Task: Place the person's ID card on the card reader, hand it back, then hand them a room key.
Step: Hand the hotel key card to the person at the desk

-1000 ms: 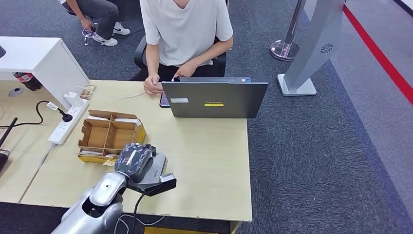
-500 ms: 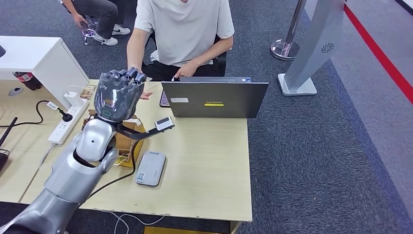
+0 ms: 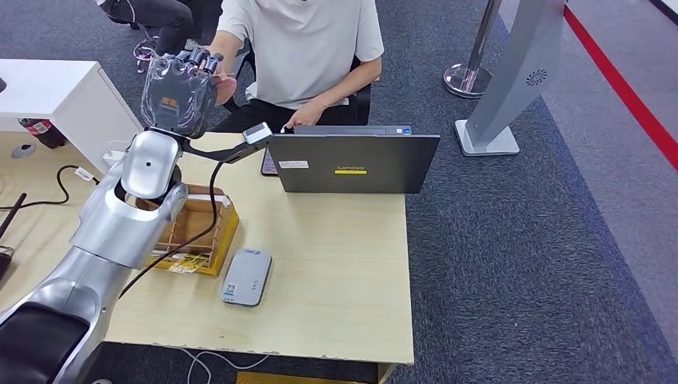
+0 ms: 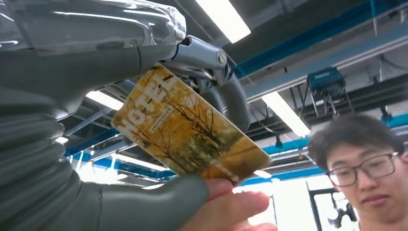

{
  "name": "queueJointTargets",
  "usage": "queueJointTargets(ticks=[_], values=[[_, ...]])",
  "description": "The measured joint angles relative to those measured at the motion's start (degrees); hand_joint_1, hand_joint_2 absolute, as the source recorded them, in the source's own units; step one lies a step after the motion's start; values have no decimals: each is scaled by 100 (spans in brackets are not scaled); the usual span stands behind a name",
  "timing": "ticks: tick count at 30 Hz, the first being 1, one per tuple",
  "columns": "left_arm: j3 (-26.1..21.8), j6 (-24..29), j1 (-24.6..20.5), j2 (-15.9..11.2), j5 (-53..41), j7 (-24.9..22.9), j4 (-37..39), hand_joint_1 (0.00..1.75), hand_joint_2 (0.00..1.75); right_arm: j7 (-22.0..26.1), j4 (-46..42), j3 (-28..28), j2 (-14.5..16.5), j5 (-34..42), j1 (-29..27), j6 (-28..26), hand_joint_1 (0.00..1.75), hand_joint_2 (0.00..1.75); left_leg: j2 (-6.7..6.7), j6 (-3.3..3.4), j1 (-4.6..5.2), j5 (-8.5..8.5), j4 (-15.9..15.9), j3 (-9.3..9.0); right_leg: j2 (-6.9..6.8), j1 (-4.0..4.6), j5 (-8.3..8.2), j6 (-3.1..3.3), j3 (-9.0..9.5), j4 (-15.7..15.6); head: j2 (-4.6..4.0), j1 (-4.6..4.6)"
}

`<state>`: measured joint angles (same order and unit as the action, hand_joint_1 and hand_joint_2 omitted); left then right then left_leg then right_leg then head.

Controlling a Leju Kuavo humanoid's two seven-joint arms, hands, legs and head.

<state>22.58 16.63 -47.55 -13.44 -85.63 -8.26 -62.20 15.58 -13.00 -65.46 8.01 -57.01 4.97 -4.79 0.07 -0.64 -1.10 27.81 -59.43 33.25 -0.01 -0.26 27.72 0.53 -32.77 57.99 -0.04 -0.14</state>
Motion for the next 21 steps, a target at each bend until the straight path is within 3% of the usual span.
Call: queueJointTargets(ticks=[16,21], values=[[0,-404,-5,230,613,52,211,0,175,-25,0,0,-10,60,-14,-9,0,0,2,0,0,0,0,3,2,0,0,0,-1,0,0,1],[1,-502,528,225,1173,387,-478,0,175,-58,2,-26,-10,184,-28,-19,0,0,5,1,2,3,2,3,6,-3,1,-1,-1,0,0,-1]])
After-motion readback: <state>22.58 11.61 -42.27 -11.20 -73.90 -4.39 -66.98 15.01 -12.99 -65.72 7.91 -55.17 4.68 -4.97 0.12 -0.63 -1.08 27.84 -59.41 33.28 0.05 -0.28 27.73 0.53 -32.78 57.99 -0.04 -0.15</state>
